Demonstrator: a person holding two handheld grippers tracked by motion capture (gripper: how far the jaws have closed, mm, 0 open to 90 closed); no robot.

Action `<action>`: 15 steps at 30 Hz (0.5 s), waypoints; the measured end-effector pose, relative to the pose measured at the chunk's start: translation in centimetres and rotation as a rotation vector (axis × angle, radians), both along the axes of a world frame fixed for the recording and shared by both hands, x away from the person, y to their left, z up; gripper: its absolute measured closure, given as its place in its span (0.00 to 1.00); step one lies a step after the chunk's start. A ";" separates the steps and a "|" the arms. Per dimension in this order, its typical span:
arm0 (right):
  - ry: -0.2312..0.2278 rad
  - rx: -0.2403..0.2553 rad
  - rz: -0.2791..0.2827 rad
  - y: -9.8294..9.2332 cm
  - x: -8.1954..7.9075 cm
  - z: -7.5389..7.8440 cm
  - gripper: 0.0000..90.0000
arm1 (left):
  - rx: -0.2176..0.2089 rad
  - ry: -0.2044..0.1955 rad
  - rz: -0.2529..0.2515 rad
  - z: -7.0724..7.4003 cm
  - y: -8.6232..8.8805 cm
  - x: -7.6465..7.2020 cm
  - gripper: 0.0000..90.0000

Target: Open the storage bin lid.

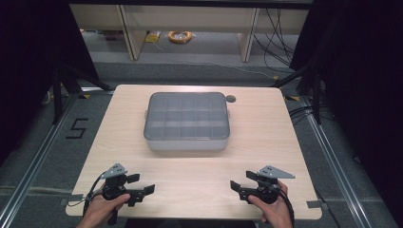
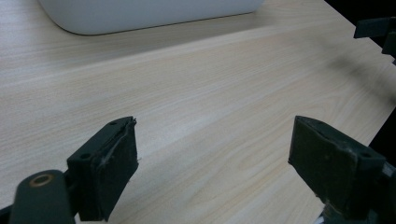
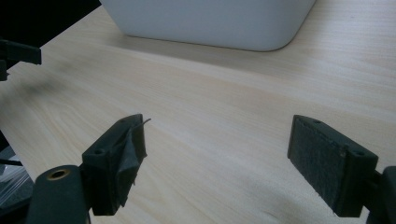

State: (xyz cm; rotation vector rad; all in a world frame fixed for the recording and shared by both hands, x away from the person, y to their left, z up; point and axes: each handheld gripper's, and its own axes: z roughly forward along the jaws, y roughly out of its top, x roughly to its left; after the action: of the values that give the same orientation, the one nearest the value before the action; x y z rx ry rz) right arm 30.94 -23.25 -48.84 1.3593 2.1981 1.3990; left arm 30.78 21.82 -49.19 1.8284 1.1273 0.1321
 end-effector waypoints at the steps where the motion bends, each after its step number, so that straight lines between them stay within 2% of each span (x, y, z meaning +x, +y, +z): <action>1: 0.003 0.005 0.003 0.0 0.3 0.1 0.22 | -0.004 0.007 0.002 0.0 0.0 0.1 0.16; 2: 0.019 0.032 -0.003 0.1 0.2 0.3 0.22 | -0.027 0.014 0.006 0.0 0.1 0.2 0.16; 3: 0.019 0.032 -0.003 0.1 0.2 0.3 0.22 | -0.047 0.028 0.005 0.1 0.1 0.3 0.16; 4: -0.002 0.024 0.008 -0.1 0.6 0.2 0.22 | -0.047 0.030 0.010 0.1 0.1 0.4 0.16; 5: 0.034 0.037 -0.013 0.1 0.5 0.5 0.22 | -0.041 0.025 0.020 0.2 0.1 0.5 0.16; 6: -0.005 0.029 0.002 -0.1 1.1 0.5 0.22 | -0.041 0.020 0.017 0.2 0.1 0.6 0.16; 7: 0.009 0.034 -0.016 0.0 1.2 0.6 0.22 | -0.053 0.025 0.020 0.3 0.2 0.7 0.16; 10: -0.004 0.034 0.000 -0.2 1.6 0.8 0.22 | -0.045 0.015 0.026 0.5 0.3 0.9 0.16; 12: 0.014 0.068 -0.014 -0.1 1.8 1.0 0.23 | -0.051 0.015 0.026 0.5 0.3 1.2 0.16; 13: -0.006 0.046 0.001 -0.3 2.2 1.1 0.23 | -0.048 0.013 0.031 0.6 0.3 1.3 0.16; 14: 0.003 0.052 -0.003 -0.2 2.3 1.2 0.23 | -0.048 0.009 0.034 0.6 0.3 1.4 0.16; 15: -0.009 0.038 -0.010 -0.2 2.6 1.1 0.23 | -0.043 0.010 0.039 0.6 0.3 1.5 0.16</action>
State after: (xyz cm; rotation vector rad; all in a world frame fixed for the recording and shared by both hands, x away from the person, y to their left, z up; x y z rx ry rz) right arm 33.55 -23.41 -47.73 1.3719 2.1662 1.4483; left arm 32.27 22.12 -48.56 1.7713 1.1642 0.1204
